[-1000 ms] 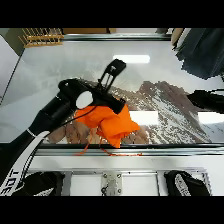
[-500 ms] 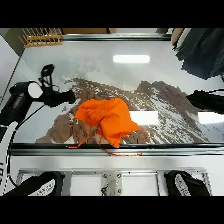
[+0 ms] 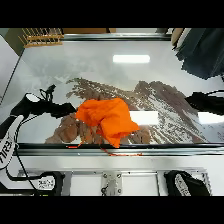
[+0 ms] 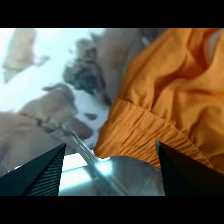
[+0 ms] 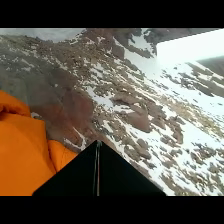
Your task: Fold the clothes and pants, and hang the long-sleeved shirts on hangers.
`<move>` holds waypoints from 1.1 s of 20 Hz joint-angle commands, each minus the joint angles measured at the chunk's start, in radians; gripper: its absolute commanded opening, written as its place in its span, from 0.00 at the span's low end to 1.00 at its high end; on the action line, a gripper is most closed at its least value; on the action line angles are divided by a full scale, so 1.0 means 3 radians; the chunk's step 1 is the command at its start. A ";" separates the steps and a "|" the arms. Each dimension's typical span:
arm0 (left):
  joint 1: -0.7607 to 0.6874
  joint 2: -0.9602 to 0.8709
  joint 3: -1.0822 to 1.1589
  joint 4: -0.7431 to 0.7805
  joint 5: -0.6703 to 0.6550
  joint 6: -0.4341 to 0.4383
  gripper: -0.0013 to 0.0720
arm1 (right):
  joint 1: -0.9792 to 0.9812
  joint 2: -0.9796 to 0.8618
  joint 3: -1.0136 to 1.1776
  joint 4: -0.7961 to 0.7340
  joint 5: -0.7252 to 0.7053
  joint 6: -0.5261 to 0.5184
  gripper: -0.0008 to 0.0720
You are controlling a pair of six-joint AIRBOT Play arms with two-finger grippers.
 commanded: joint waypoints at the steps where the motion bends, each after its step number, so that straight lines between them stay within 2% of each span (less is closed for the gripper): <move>1: -0.0153 -0.0301 0.0090 -0.0156 -0.0125 0.0361 0.85 | 0.0004 -0.0023 0.0000 0.0010 0.0010 0.0001 0.02; 5: -0.0369 -0.0420 0.0365 -0.0142 -0.0336 0.0306 0.84 | 0.0055 -0.0108 0.0000 0.0024 0.0055 0.0000 0.02; 6: -0.0412 -0.0415 0.0389 -0.0125 -0.0354 0.0257 0.79 | 0.0106 -0.0151 0.0000 0.0023 0.0092 -0.0004 0.02; 7: -0.0432 -0.0415 0.0406 -0.0127 -0.0380 0.0240 0.29 | 0.0188 -0.0211 0.0000 0.0022 0.0111 -0.0024 0.02; 8: -0.0430 -0.0403 0.0407 -0.0142 -0.0411 0.0221 0.03 | 0.0306 -0.0284 0.0000 0.0022 0.0106 -0.0025 0.02; 14: -0.0085 0.0085 0.0403 -0.0130 -0.0415 0.0167 0.03 | 0.1315 -0.1011 0.0000 -0.0163 -0.0149 -0.0023 0.05; 15: -0.0022 0.0186 0.0403 -0.0131 -0.0412 0.0142 0.03 | 0.1489 -0.1200 0.0000 -0.0163 -0.0216 -0.0023 0.32; 16: 0.0020 0.0267 0.0403 -0.0131 -0.0411 0.0135 0.03 | 0.1644 -0.1403 0.0000 -0.0163 -0.0290 -0.0023 0.79; 17: 0.0052 0.0341 0.0403 -0.0131 -0.0411 0.0135 0.03 | 0.1768 -0.1597 0.0000 -0.0167 -0.0369 -0.0024 1.00; 22: 0.0076 0.0440 0.0403 -0.0136 -0.0413 0.0132 0.03 | 0.2008 -0.2383 0.0001 -0.0085 -0.0506 -0.0022 0.99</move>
